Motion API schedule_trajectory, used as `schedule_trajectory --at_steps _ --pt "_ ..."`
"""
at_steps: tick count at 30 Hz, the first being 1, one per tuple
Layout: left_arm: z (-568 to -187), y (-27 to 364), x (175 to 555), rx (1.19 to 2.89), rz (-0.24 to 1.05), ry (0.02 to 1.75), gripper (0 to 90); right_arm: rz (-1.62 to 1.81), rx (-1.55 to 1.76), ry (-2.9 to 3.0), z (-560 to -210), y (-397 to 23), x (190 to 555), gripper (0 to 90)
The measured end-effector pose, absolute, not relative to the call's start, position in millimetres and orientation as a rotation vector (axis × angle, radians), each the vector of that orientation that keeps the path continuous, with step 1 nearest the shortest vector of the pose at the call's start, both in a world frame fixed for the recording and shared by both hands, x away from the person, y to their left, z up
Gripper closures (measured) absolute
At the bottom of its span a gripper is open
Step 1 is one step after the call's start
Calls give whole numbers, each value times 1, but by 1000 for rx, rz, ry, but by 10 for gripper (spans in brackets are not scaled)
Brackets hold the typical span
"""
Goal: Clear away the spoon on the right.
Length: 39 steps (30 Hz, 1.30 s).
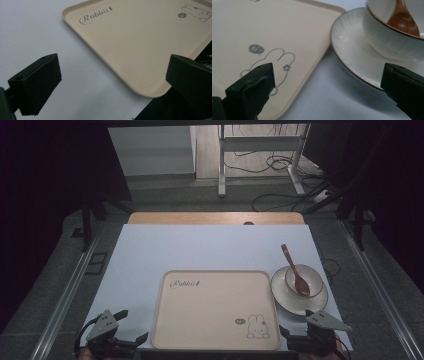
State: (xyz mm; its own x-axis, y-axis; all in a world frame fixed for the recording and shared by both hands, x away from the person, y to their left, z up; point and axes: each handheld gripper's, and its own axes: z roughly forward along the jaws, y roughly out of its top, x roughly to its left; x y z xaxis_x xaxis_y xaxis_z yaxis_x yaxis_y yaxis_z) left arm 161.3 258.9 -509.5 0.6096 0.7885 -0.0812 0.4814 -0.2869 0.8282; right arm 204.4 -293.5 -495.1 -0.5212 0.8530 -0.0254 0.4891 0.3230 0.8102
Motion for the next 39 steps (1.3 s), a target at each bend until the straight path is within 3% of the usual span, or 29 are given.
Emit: schedule_trajectory --at_steps 39 --pt "-510 259 162 1950 422 1012 0 1085 1123 2181 -489 -286 207 0"
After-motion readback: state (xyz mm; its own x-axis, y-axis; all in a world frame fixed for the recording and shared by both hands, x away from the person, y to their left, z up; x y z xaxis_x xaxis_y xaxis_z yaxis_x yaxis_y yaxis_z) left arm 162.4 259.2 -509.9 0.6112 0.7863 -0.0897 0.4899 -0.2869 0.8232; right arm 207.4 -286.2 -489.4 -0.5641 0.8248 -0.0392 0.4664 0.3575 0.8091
